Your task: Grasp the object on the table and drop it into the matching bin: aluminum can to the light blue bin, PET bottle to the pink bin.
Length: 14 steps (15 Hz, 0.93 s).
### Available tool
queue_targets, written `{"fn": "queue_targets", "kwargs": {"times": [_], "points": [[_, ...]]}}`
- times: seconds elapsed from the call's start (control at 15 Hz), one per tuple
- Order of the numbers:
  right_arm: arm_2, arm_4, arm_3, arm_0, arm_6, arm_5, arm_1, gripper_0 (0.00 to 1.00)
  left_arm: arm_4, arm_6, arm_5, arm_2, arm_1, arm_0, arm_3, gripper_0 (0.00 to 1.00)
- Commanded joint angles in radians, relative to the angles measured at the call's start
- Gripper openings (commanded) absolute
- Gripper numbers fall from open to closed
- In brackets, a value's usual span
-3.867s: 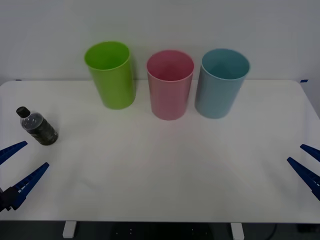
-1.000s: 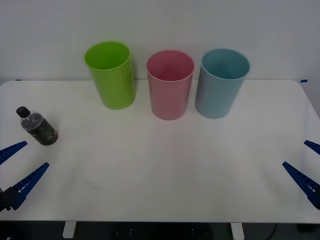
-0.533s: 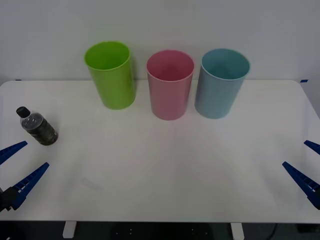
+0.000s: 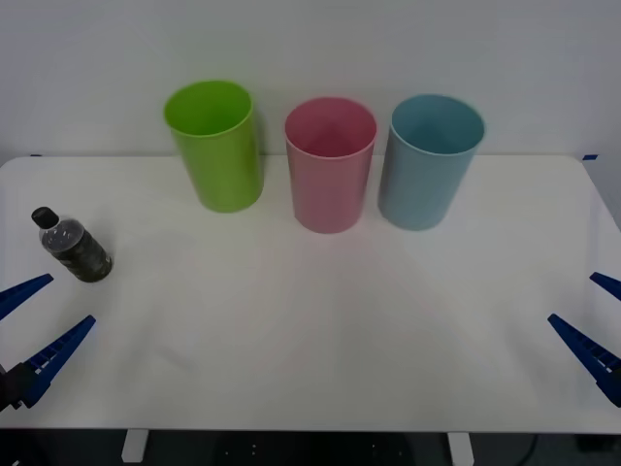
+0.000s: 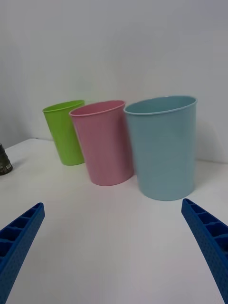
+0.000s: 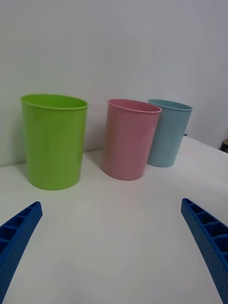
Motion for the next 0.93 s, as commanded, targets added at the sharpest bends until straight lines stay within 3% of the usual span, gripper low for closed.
{"fn": "queue_targets", "kwargs": {"times": [0.07, 0.93], "points": [[0.0, 0.0, 0.0, 0.0, 0.0, 0.0, 0.0, 1.0, 0.0, 0.0, 0.0, 0.0, 0.0, 0.0, 0.0, 1.0], [0.0, 0.0, 0.0, 0.0, 0.0, 0.0, 0.0, 1.0, 0.0, 0.0, 0.0, 0.0, 0.0, 0.0, 0.0, 1.0]]}}
